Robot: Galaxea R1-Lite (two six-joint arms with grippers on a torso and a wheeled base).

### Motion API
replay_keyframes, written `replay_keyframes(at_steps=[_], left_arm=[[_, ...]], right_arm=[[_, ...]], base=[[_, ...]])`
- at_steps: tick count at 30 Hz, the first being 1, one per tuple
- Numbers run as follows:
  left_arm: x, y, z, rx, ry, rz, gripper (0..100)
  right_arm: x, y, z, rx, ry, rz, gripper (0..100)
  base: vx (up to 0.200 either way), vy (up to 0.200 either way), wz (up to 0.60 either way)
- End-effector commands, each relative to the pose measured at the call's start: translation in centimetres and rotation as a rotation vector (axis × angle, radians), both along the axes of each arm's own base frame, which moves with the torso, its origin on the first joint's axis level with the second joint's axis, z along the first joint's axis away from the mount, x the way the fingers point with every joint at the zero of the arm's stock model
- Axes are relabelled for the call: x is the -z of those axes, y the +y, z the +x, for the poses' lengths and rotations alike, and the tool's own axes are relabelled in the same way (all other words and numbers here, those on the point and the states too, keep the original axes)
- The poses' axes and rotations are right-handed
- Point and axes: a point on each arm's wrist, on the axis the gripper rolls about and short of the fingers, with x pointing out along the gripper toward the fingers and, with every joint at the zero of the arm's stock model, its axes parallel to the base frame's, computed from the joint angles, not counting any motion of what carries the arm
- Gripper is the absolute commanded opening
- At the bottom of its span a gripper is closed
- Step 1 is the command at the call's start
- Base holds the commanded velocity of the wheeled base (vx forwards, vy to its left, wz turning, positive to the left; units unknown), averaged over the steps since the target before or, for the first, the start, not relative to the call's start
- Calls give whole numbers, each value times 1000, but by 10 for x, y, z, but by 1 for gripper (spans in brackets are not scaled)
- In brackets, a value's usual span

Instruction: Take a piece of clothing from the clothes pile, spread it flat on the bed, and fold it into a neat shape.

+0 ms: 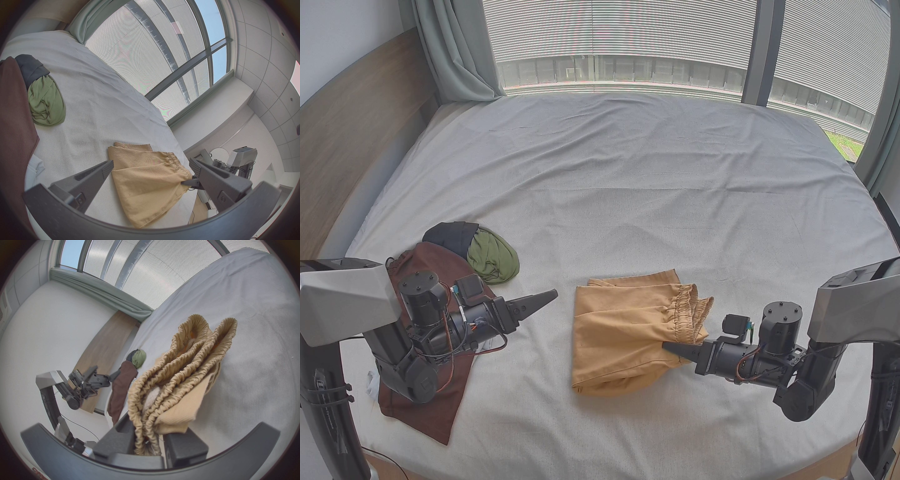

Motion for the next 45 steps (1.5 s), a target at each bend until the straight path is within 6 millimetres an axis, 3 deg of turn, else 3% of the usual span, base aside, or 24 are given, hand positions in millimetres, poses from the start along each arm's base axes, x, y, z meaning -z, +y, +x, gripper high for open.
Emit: replay_keyframes(at_steps=[1, 9, 14, 28, 36, 45], left_arm=[[-7, -1, -2, 3, -17, -5, 100], [-8, -1, -3, 3, -20, -5, 100], [-10, 0, -3, 2, -25, -6, 100], [-10, 1, -4, 0, -23, -6, 100], [-10, 1, -4, 0, -22, -7, 100], [-9, 1, -4, 8, -20, -7, 100]], right_arm=[[-29, 4, -3, -10, -57, 61, 0], [-39, 7, 1, -17, -92, 86, 0], [-60, 7, 4, -28, -165, 124, 0], [-88, 7, 37, -97, -281, 213, 0], [-97, 0, 72, -126, -345, 256, 0], [-80, 10, 118, -127, -379, 294, 0]], base=[[0, 0, 0], [0, 0, 0], [0, 0, 0], [0, 0, 0], [0, 0, 0], [0, 0, 0]])
